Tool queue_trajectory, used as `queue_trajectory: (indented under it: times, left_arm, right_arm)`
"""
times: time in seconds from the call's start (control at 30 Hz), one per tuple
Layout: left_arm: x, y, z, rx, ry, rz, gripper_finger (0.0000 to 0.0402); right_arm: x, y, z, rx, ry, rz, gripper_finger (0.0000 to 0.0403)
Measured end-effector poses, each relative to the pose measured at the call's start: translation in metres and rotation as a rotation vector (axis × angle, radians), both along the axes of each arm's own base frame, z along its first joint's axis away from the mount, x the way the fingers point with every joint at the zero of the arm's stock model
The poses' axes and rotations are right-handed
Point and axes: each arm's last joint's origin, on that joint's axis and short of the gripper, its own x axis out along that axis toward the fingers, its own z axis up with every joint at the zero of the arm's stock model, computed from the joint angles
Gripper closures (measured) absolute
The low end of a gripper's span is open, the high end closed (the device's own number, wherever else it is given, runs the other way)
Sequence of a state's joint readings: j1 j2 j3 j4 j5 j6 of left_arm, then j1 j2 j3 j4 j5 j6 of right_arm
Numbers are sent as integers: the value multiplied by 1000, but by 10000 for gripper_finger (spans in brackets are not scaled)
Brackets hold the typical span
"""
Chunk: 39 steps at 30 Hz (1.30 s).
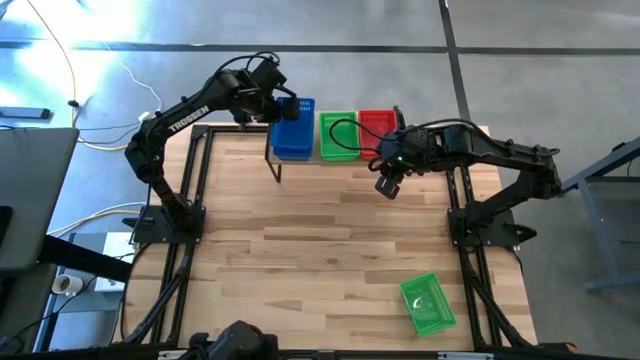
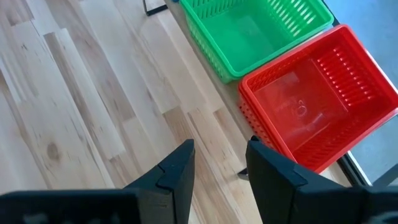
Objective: Stack baskets on shelf by color
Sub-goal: Stack the blue bin on top of the other blue bins on the shelf
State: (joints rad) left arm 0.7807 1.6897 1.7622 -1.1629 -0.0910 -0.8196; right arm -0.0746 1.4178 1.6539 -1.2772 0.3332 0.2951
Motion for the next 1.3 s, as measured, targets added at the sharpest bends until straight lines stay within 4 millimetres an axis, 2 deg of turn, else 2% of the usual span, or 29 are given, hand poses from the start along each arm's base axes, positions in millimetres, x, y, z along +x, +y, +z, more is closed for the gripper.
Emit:
queue_trajectory:
  times: [0.33,0.6,0.93,1.3]
  left_arm:
    - [5,-5,0,-14,-12,-29,401]
    - [-1,-7,-3,-48,44,-16,401]
    - [0,-7,-2,-38,29,-1,398]
    - [3,-8,-1,-33,20,-11,327]
  right_arm:
    - [-1,0,0,1,6,-2,272]
    - [0,0,0,2,5,-1,272]
    - [0,0,0,4,5,0,272]
    - [-1,0,-1,12,7,-13,272]
